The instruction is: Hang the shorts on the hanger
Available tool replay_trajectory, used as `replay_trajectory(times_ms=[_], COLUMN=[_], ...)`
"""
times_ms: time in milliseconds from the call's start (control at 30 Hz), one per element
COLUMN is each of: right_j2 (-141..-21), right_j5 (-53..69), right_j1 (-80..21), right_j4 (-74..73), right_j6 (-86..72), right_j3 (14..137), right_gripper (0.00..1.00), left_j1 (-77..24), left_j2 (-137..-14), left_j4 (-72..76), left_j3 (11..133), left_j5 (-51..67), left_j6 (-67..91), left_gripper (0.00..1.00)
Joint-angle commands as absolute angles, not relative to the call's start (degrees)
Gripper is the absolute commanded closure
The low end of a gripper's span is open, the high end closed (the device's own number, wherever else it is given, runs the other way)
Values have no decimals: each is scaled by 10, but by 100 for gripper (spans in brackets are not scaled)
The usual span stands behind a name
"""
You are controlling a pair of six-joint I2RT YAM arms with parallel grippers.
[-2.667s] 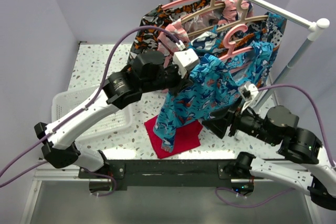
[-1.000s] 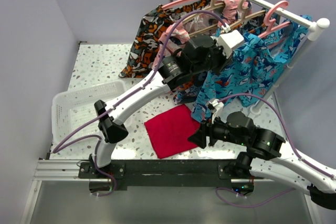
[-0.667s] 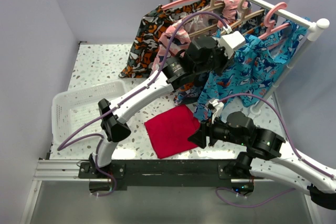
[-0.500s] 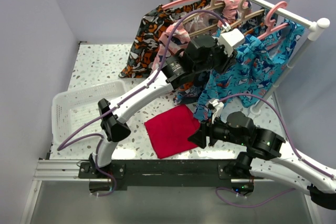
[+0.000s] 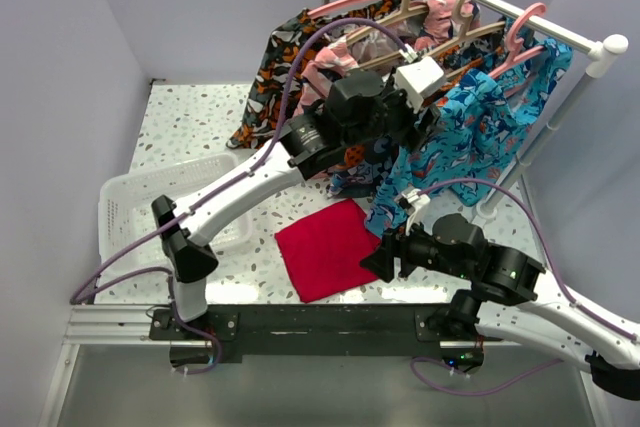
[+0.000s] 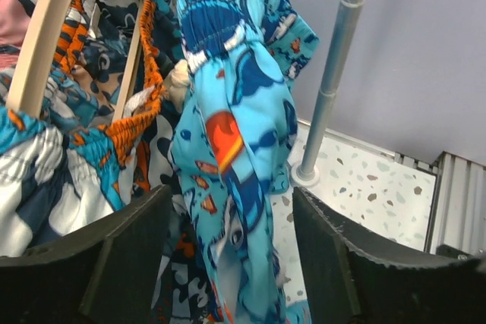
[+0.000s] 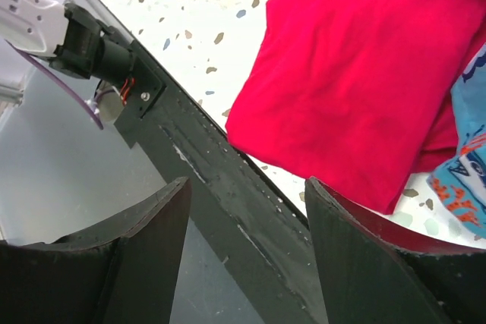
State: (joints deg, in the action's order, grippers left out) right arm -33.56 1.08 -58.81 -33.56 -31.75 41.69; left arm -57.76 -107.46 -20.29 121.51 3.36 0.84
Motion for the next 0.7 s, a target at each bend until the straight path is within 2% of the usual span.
replay_trajectory(times_ms=[0, 267, 467, 667], right_j2=[-330, -349, -362, -369], right_j5=[-18, -47, -67, -91], right_j1=[-588, -588, -588, -588], right_j4=[-349, -328, -277, -230], right_j6=[-306, -312, -330, -349], right_j3=[422, 408, 379, 349], right_gripper=[34, 29, 22, 14], left_j1=[-576, -574, -574, -574], left_j2=[-989, -867, -751, -622], left_j4=[-156, -115, -122, -170], left_j3=[1129, 997, 826, 654], left_j5=[60, 48, -70, -141], left_j6=[3, 27, 106, 185], left_gripper=[28, 23, 19, 14])
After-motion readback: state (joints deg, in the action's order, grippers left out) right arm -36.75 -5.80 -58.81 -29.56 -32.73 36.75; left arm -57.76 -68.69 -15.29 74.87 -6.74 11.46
